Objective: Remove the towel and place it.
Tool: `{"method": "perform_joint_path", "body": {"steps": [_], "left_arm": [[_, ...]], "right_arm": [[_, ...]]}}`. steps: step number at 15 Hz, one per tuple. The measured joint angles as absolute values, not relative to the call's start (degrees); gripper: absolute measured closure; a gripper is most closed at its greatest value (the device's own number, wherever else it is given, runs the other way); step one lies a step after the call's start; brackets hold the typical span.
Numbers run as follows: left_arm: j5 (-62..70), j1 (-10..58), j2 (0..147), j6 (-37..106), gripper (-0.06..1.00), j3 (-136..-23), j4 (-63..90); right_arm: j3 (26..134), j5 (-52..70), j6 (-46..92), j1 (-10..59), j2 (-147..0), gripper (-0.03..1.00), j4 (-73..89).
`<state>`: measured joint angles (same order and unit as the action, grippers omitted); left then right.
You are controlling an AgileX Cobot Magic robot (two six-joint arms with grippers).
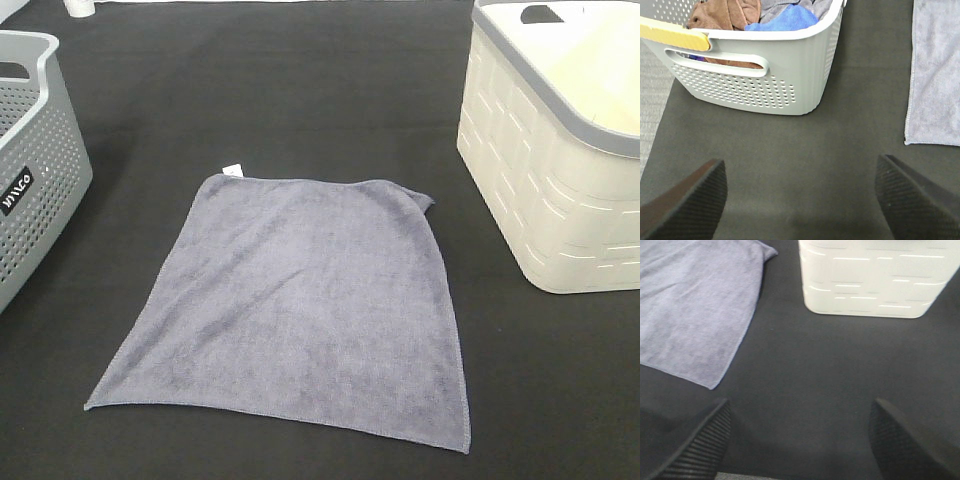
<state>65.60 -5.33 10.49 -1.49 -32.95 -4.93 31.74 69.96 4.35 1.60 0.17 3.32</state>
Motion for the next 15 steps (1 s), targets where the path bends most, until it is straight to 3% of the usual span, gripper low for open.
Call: {"method": "perform_joint_path", "body": {"steps": [4,7,15], "left_arm": [[64.4,-5.33,0.46,-1.49,0.18,-31.0,-4.81],[63.25,-5.33,-0.29,-1.49,0.18,-30.08,-3.15],[62.68,-5.33,-0.29,-1.49,0.18,-29.68,-2.01]], "right_arm": [[29.62,69.96,4.7,1.6,0.23,0.23,4.13],[26.53,64.57,4.7,1.6,0.23,0.23,4.13],[26.07,63.66,4.7,1.6,0.23,0.23,4.07]]}}
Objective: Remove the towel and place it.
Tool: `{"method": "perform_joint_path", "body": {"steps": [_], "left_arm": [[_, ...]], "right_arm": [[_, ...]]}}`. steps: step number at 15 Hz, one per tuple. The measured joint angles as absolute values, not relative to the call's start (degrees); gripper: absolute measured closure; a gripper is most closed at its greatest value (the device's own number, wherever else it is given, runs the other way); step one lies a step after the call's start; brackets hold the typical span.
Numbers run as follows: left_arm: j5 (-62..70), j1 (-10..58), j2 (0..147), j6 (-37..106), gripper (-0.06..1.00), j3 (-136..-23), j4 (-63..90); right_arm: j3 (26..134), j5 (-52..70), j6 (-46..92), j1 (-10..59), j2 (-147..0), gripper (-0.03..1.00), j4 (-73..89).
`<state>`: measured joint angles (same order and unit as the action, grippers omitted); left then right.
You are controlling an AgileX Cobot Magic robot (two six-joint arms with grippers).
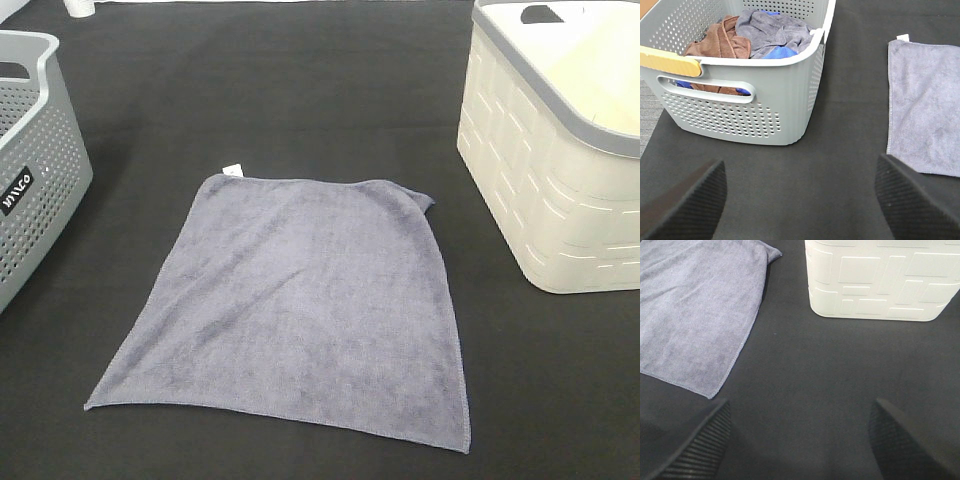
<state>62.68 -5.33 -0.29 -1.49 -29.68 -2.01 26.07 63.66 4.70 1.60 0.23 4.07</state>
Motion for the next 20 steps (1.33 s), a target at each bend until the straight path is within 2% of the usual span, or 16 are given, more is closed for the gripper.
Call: {"method": "perform_joint_path", "body": {"steps": [5,20], "left_arm": [[62.68,-1.83,-0.29,-1.49,0.18,-29.68,-0.74],[62.05,-1.55,-0.29,-1.55,0.18,-29.68,0.0]], "right_arm": [[26.07,63.66,4.7,1.6,0.23,0.23,4.07],[26.07,63.6,4.7,1.6,0.23,0.23,4.13]]}}
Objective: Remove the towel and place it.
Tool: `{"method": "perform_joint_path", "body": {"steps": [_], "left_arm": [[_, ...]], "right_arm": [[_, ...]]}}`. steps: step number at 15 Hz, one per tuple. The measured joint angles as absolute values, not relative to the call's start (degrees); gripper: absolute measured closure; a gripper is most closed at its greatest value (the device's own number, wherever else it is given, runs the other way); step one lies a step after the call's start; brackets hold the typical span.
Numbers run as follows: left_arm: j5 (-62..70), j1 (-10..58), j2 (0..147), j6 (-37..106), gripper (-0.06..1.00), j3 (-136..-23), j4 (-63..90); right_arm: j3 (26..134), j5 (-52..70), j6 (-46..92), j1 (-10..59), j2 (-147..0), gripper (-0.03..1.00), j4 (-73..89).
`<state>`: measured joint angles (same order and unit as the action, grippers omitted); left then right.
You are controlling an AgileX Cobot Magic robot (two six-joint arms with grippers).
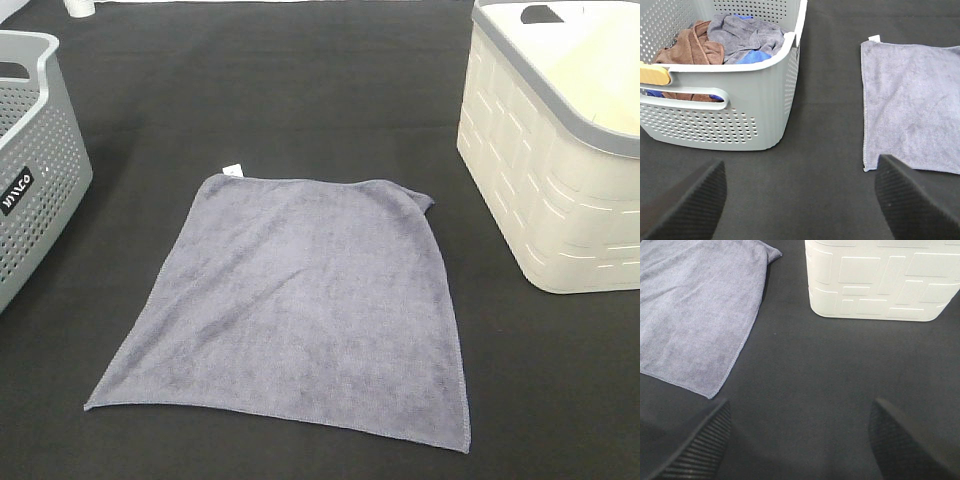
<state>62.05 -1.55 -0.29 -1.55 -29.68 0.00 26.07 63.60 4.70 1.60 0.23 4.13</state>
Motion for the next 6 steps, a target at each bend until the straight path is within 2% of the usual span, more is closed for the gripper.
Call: {"method": "perform_joint_path", "body": {"steps": [6], "left_arm": [[62.05,-1.55,-0.29,-1.55,0.18,-29.68,0.0]], "right_arm": [[26.07,63.6,4.7,1.6,0.23,0.23,4.13]]}}
